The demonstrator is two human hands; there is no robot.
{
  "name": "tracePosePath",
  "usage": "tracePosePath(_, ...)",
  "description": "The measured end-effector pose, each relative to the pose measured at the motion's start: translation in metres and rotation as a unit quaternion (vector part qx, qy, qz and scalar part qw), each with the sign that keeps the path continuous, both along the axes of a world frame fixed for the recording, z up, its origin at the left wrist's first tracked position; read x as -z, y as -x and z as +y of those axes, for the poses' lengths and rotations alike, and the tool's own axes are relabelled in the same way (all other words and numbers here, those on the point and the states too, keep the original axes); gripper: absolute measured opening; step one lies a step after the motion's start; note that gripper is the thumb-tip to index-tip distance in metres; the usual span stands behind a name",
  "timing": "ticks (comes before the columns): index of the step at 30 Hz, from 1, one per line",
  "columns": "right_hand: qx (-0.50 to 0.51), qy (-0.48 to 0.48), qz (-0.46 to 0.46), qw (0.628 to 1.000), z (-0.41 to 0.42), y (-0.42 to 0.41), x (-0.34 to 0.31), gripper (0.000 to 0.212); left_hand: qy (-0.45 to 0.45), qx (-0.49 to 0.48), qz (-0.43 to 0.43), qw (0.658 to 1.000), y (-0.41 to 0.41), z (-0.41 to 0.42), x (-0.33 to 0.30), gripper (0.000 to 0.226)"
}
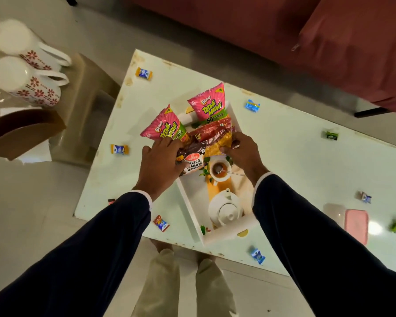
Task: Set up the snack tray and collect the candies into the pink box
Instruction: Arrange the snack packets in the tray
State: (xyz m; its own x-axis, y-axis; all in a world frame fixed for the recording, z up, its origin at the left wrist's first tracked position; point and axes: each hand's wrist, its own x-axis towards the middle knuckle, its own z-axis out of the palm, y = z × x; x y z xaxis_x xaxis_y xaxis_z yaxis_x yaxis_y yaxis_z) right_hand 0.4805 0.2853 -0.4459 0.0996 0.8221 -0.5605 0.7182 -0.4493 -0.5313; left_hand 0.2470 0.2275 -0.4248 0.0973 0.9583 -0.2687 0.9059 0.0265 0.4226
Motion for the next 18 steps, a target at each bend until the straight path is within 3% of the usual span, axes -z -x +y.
tracePosePath(7, 0.012, -0.035, -0.021, 0.999, 0.033, -0.027, -0.001, 0.035, 0.02, -0.055, -0.028, 0.998, 0.007, 0.003, 0.004, 0.033)
tracePosePath(10, 0.068, -0.098, -0.013, 0.993, 0.021, -0.014, -0.007, 0.049, 0.04, -0.118, -0.098, 0.987, 0.008, 0.008, 0.006, 0.035)
tracePosePath(12, 0.089, -0.143, -0.016, 0.986, 0.001, 0.0, -0.013, 0.044, 0.037, -0.137, -0.113, 0.983, 0.007, 0.009, 0.003, 0.037)
tracePosePath(15, 0.018, -0.134, 0.066, 0.989, -0.039, 0.029, -0.018, 0.037, -0.002, -0.132, -0.096, 0.987, 0.008, 0.006, -0.003, 0.045)
tracePosePath(18, -0.068, -0.089, 0.102, 0.988, -0.066, 0.055, -0.015, 0.062, -0.075, -0.183, -0.13, 0.972, 0.019, 0.01, -0.003, 0.041)
